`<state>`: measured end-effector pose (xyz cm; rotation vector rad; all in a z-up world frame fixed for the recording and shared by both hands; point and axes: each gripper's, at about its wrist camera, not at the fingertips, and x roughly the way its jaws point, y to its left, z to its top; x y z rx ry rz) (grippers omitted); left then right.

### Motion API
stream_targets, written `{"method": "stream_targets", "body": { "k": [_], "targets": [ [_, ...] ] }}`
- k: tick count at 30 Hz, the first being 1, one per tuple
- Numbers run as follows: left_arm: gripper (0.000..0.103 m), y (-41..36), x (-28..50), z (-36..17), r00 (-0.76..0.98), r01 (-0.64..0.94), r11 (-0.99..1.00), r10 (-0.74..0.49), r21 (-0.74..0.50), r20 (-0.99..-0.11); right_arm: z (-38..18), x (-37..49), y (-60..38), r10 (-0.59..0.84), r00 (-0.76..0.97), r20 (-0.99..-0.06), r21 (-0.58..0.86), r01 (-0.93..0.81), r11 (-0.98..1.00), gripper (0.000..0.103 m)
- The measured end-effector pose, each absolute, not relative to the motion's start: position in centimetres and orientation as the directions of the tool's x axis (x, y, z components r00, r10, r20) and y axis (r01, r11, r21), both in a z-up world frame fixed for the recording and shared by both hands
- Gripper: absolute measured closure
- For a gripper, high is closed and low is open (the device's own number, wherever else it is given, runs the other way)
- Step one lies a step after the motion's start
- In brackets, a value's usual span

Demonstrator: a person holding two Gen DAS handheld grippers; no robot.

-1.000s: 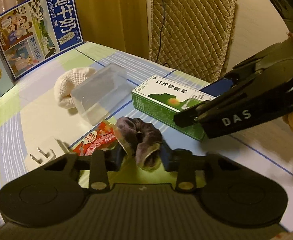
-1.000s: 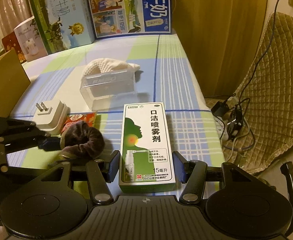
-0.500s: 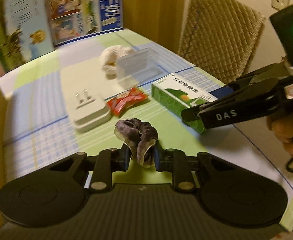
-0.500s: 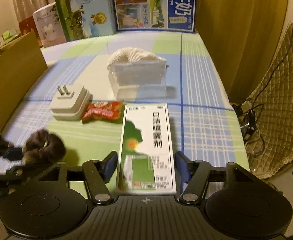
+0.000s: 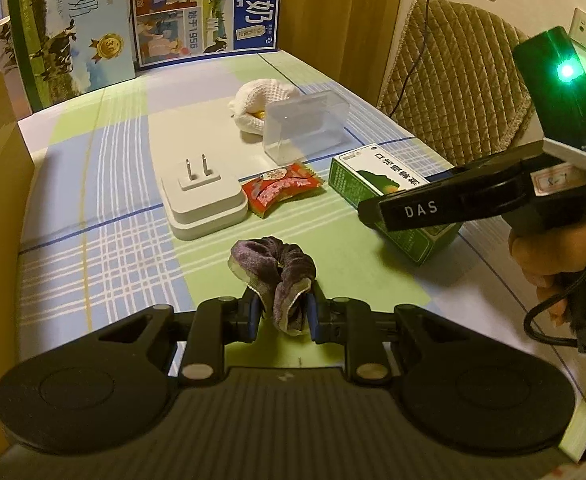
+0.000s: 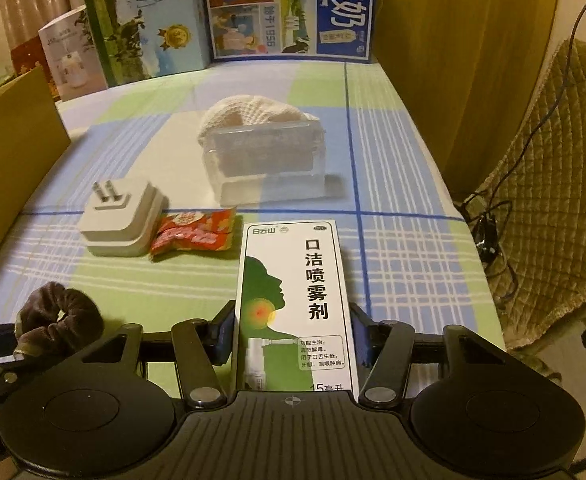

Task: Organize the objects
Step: 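Grasp the brown scrunchie with the left gripper while the right gripper holds the spray box, then lift both held items and carry them toward the cardboard box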

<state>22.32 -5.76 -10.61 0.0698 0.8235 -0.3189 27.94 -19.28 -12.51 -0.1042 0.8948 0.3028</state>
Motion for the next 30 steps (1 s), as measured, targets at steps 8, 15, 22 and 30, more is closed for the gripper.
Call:
{"method": "stream_targets", "body": {
  "k": [8,15,22,30],
  "targets": [
    [0.084,-5.6,20.1,-8.3,0.648,0.307,0.950,-0.256,-0.061,-0.718,-9.3,22.2,-19.3,0.227,0.625,-0.747,0.100,-0.232,0.967,0.050],
    [0.084,-4.6,16.3,-5.7,0.660,0.298,0.953,-0.252,-0.062,-0.708,-5.9,15.2,-18.6,0.246,0.632,-0.735,0.147,-0.206,0.968,0.050],
    [0.084,-2.6,12.0,-3.2,0.677,0.262,0.962,-0.239,-0.076,-0.696,-2.1,10.3,-17.0,0.287,0.647,-0.706,0.157,-0.252,0.955,0.050],
    [0.084,-0.8,7.7,-0.1,0.707,0.229,0.971,-0.213,-0.067,-0.675,0.4,7.5,-14.5,0.324,0.658,-0.679,0.143,-0.315,0.938,0.050]
  ]
}}
